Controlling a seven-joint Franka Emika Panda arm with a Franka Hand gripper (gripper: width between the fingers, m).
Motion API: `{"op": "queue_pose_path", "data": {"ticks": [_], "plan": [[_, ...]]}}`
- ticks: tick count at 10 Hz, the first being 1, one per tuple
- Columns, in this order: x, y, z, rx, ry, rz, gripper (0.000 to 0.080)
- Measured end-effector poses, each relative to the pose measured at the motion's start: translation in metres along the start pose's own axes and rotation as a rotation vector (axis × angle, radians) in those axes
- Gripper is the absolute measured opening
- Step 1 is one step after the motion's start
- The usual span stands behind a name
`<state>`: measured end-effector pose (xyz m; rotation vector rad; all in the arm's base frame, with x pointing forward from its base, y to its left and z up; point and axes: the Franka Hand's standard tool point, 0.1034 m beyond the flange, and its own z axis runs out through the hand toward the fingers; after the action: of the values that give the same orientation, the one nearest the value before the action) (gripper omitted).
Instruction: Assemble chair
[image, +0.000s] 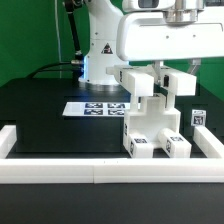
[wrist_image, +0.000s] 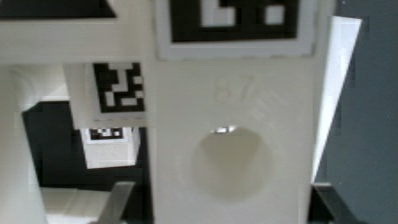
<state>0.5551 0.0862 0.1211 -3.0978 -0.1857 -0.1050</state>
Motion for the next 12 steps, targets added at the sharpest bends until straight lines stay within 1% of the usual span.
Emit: {"op": "queue_pose_path", "data": {"ticks": [4, 7, 9, 12], "plan": [[0.0001, -0.0001, -0.0002, 0.000, 0.000, 0.000, 0.0290], [0.0000, -0.0048, -0.0041, 0.003, 0.005, 0.034, 0.0290], [-0.0056, -0.0041, -0.0008, 0.002, -0.001, 0.033, 0.0290], [-0.0049, -0.0030, -0.0002, 0.000, 0.012, 0.033, 0.0290]]}}
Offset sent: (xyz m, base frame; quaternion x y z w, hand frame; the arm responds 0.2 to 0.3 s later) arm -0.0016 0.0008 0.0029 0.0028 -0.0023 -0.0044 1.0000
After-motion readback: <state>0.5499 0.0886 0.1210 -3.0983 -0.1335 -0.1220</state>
